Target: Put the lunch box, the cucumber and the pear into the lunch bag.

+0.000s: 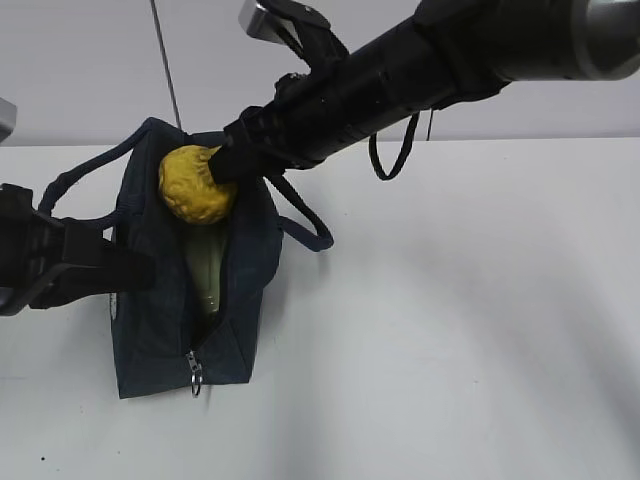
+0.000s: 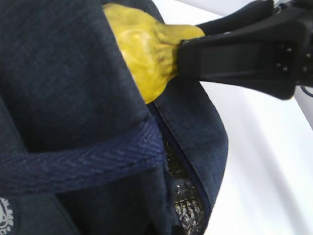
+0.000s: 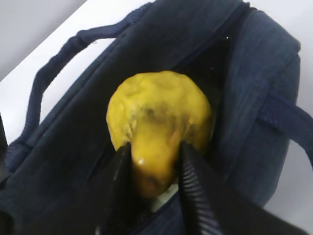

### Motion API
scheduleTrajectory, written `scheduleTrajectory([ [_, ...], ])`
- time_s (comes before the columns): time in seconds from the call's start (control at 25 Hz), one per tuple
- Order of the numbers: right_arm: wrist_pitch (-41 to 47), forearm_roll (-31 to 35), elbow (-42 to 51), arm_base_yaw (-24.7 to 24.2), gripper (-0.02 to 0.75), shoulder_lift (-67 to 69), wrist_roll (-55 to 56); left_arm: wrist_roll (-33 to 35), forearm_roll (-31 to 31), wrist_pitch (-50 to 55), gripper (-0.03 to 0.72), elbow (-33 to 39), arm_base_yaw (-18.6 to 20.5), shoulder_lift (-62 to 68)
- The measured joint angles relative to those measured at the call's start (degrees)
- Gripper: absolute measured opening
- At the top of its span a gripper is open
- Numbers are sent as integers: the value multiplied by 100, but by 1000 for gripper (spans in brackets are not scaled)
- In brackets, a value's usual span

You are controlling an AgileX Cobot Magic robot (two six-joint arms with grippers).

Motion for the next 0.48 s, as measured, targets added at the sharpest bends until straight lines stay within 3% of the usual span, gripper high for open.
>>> scheduleTrajectory([
  [0.12, 23, -10, -141, 0, 290, 196, -14, 0, 0, 0, -15, 0, 0, 0],
  [0.36, 102, -10, -297, 0, 476, 338, -14, 0, 0, -9, -15, 0, 0, 0],
  [0.48, 240, -61, -551, 0, 503, 338, 50, 0, 0, -46, -15, 0, 0, 0],
])
